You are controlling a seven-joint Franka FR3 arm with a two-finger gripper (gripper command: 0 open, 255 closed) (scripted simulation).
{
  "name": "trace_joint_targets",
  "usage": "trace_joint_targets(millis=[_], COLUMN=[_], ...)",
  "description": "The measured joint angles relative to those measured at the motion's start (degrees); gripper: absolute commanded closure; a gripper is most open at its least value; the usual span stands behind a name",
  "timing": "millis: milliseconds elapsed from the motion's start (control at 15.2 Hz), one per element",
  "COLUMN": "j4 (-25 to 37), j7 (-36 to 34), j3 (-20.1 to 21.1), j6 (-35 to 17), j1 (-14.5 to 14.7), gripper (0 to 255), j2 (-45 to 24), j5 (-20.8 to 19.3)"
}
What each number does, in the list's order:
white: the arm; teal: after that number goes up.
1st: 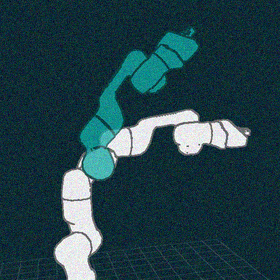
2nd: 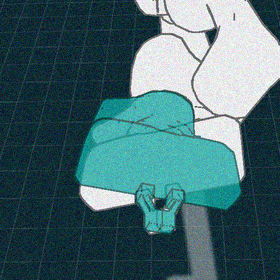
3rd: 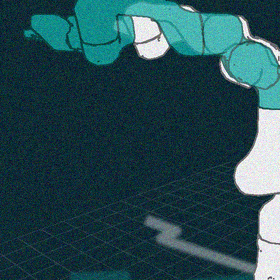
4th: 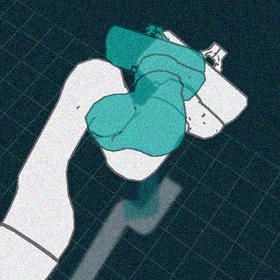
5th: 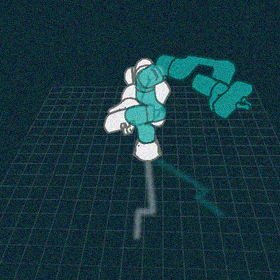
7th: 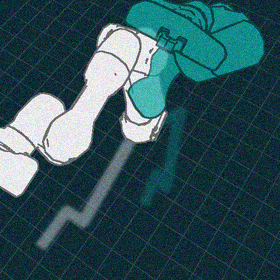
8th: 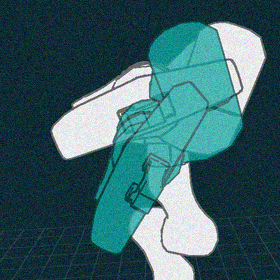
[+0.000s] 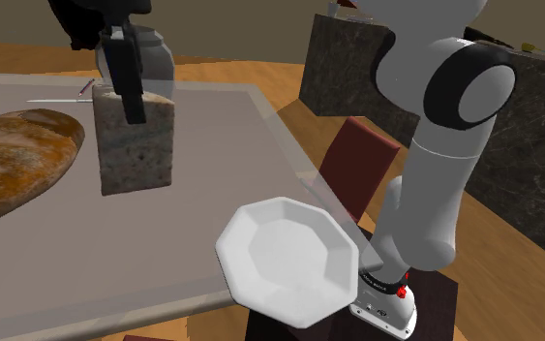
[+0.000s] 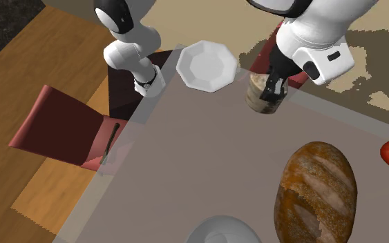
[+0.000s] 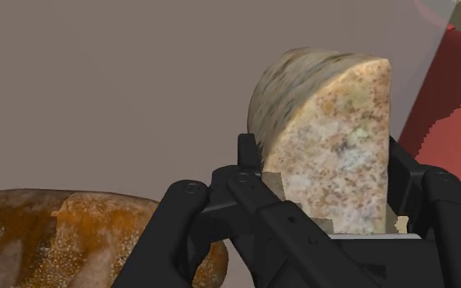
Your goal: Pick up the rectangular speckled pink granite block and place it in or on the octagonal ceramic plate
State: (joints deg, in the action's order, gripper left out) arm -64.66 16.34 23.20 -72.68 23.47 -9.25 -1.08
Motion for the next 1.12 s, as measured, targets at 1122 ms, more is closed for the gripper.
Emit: trace_joint_targets(millis=[1122], j4=[-33.75], j7=[1.09], j3=[-3.79], j6=[2.4], j1=[0.18], gripper=[255], j2=[38.53], j5=[13.68])
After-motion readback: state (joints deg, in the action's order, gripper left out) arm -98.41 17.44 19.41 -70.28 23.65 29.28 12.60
